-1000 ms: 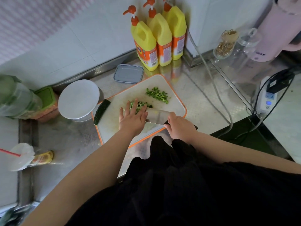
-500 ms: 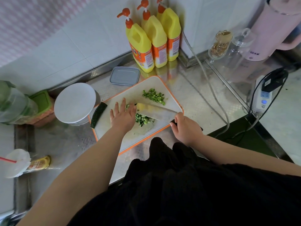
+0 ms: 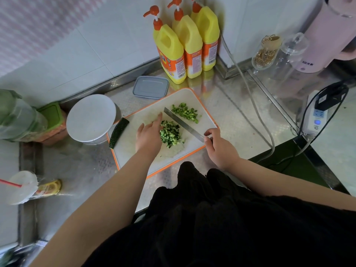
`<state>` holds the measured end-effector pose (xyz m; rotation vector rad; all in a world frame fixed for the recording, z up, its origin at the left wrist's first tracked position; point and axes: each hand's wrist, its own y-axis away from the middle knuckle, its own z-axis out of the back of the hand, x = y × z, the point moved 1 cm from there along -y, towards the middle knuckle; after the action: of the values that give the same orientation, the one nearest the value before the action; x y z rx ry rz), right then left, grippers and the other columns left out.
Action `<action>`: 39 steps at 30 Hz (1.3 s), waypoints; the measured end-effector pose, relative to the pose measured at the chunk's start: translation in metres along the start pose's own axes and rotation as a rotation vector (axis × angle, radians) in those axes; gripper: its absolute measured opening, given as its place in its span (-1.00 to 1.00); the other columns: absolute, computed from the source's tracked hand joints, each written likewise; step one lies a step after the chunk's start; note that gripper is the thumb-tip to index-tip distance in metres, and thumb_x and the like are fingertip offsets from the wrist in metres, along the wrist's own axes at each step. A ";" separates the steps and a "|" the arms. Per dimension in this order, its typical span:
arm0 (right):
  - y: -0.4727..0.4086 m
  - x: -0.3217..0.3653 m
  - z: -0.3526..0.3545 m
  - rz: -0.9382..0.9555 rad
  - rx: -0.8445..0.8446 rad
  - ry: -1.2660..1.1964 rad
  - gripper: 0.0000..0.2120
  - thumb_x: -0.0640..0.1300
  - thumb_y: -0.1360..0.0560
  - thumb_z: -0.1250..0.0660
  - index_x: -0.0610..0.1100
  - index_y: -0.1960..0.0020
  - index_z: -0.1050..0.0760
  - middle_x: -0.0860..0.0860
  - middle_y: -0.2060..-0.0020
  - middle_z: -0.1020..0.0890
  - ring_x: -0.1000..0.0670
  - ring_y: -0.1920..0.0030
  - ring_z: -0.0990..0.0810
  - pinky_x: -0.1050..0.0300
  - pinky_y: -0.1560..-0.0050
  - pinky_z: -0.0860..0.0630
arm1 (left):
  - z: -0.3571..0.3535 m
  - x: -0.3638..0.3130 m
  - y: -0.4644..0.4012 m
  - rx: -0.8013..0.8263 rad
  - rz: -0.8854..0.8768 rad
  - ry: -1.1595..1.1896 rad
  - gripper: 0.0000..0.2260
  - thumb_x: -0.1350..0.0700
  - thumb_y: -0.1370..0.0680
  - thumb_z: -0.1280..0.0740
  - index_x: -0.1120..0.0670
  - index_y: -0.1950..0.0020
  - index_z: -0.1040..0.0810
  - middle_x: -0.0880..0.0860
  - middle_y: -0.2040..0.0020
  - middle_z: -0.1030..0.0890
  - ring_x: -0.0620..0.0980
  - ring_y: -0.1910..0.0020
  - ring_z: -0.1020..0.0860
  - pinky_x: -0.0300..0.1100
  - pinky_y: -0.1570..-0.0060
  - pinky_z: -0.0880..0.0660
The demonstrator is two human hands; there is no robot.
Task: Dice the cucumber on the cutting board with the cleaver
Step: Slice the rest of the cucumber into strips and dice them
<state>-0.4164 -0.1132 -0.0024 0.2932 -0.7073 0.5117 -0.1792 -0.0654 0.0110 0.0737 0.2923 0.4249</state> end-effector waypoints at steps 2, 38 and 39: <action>-0.004 0.004 -0.001 -0.034 0.020 -0.065 -0.78 -0.10 -0.63 -0.08 -0.20 -0.20 -0.33 0.02 0.45 -0.48 -0.09 0.45 -0.47 0.01 0.40 -0.36 | -0.001 0.000 0.004 0.023 -0.005 -0.015 -0.27 0.39 -0.45 -0.10 -0.03 -0.58 -0.06 -0.01 -0.45 -0.38 0.02 -0.49 -0.19 -0.01 -0.50 -0.01; -0.073 0.048 -0.052 -0.180 0.489 0.227 -0.70 0.01 -0.59 -0.15 -0.18 0.19 -0.34 -0.05 0.33 -0.44 -0.06 0.32 -0.43 0.11 0.41 -0.22 | -0.008 0.111 0.002 -0.155 0.625 0.234 -0.44 0.05 -0.60 -0.20 -0.03 -0.57 -0.10 -0.02 -0.58 -0.06 0.10 -0.52 -0.07 0.09 -0.46 -0.04; -0.075 0.047 -0.051 -0.186 0.483 0.233 -0.70 0.02 -0.59 -0.15 -0.18 0.19 -0.34 -0.05 0.33 -0.45 -0.05 0.33 -0.42 0.11 0.40 -0.22 | -0.009 0.113 -0.001 -0.112 0.621 0.224 -0.43 0.03 -0.61 -0.20 -0.02 -0.57 -0.07 -0.01 -0.58 -0.05 0.11 -0.52 -0.06 0.11 -0.46 -0.05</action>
<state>-0.3181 -0.1379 -0.0134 0.7321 -0.3180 0.5250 -0.0832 -0.0191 -0.0274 0.0044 0.4660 1.0693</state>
